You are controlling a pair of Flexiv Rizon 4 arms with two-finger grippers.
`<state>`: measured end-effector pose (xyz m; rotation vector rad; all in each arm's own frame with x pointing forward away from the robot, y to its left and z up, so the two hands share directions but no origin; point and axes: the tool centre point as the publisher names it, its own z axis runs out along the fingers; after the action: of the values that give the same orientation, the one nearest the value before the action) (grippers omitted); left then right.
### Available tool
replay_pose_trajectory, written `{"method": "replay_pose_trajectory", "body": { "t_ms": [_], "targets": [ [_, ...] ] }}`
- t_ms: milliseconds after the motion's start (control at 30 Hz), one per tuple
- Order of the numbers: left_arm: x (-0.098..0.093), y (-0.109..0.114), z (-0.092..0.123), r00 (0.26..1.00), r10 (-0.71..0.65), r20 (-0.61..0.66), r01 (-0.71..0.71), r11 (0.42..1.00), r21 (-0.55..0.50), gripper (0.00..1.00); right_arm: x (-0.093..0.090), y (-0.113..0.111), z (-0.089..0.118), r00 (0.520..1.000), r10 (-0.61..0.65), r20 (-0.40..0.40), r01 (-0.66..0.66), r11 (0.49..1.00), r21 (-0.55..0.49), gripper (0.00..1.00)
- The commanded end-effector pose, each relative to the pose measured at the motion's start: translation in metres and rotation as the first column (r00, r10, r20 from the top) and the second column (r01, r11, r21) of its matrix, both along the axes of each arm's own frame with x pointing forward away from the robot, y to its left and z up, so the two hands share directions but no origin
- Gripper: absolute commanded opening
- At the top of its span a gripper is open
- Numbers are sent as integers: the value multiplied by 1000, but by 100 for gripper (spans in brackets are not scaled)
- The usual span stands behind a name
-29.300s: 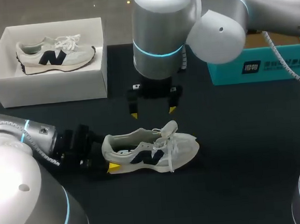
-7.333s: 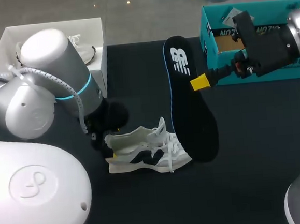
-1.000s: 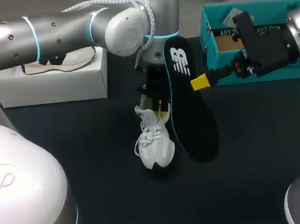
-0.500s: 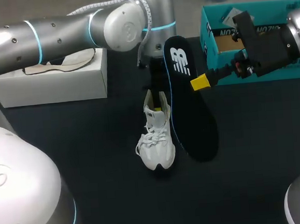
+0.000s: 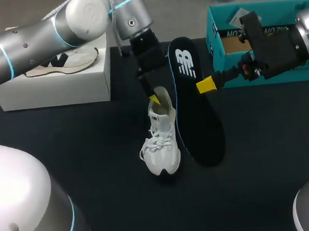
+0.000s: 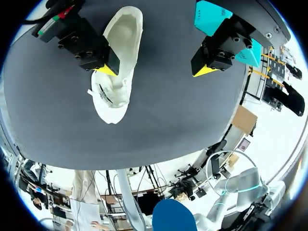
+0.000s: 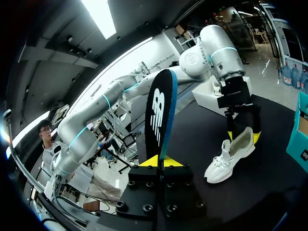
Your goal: Take the shoe out of the shoebox, open the shoe tongue, remove and reinsert the insole, then place the shoe into the shoebox
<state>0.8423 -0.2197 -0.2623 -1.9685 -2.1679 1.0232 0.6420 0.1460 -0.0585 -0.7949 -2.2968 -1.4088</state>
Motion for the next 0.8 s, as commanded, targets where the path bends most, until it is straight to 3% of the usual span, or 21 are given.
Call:
{"method": "replay_pose_trajectory", "body": {
  "t_ms": [33, 167, 800],
  "targets": [
    [-3, 12, 9, 1000, 24, 5, -22, 982, -186, 100, 1, 2, -1, 1000, 0, -2, 0, 1000, -1, 0],
    [-10, 13, 20, 997, 32, 72, -17, 979, -203, 100, 1, 2, -1, 1000, 0, -2, 0, 1000, -1, 0],
    [-10, 13, 20, 997, 32, 72, -17, 979, -203, 100, 1, 2, -1, 1000, 0, -2, 0, 1000, -1, 0]
  ]
}}
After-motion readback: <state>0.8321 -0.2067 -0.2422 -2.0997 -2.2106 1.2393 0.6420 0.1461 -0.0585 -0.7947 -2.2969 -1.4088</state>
